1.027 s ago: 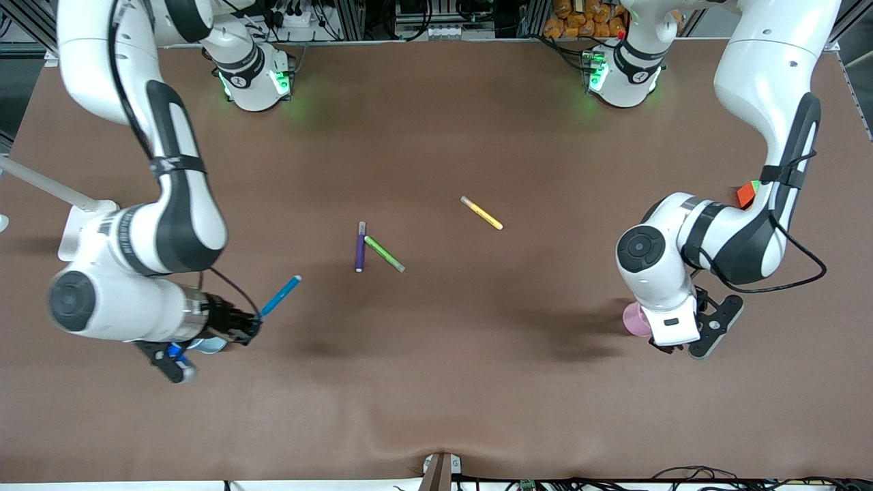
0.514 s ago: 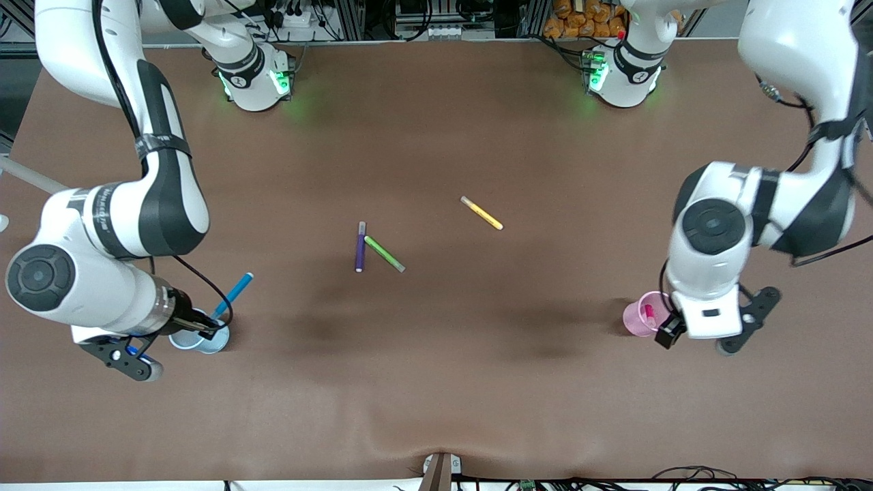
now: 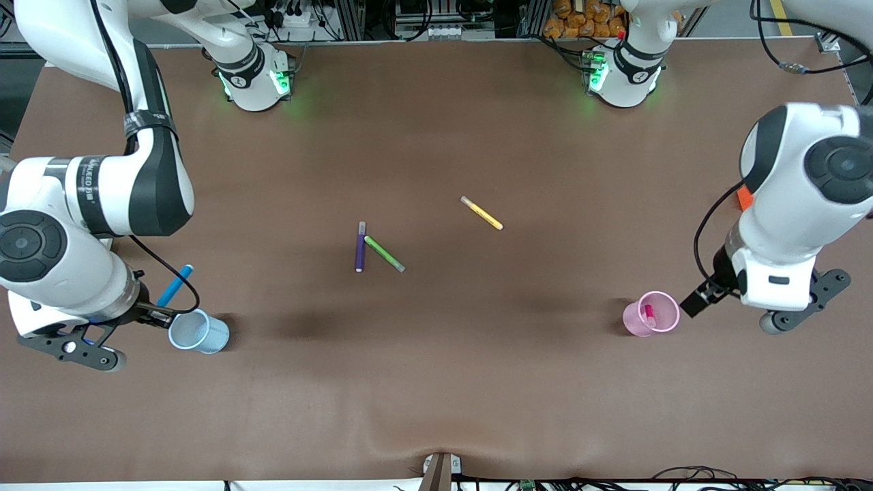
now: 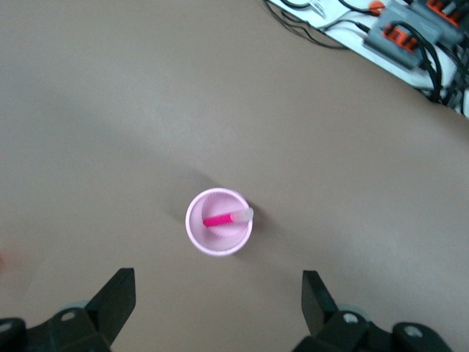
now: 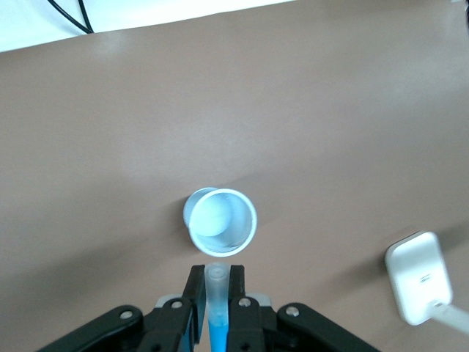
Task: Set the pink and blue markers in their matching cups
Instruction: 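Drop the pink marker into the pink cup while the right gripper carries blue, then lower the blue marker into the light blue cup while the left gripper withdraws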
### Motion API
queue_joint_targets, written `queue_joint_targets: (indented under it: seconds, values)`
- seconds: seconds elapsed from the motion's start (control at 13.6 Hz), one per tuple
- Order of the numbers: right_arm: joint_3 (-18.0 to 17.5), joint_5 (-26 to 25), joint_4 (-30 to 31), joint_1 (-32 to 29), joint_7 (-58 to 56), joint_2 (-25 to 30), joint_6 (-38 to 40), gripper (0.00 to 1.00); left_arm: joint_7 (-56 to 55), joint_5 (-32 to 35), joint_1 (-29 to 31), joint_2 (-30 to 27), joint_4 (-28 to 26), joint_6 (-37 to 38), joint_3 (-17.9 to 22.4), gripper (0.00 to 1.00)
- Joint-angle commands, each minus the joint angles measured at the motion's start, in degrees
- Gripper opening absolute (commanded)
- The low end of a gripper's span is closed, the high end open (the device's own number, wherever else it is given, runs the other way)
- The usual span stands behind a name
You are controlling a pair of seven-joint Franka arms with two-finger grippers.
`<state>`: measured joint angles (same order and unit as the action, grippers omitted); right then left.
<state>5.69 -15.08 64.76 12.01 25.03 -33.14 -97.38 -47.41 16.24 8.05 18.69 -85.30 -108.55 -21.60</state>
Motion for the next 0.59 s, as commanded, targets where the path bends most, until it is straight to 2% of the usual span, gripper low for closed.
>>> queue_joint_targets:
  seconds: [0.0,0.07,0.51]
  values:
    - [-0.5,-4.4,1.2,-0.2,-1.2,0.6,-0.4,0.00,9.1,-7.9,3.9,-4.3,-0.9,2.3,-0.7,1.00]
    - [-0.4,-5.0,1.8,-0.1,-0.9,0.4,-2.1,0.00,13.2,-10.6,4.6,-5.7,-1.0,3.8,-0.6,1.00]
    - [-0.3,-8.8,11.4,-1.0,2.9,0.1,-20.3,0.00,20.0,-11.1,5.6,-14.5,-0.8,14.8,-0.1,1.00]
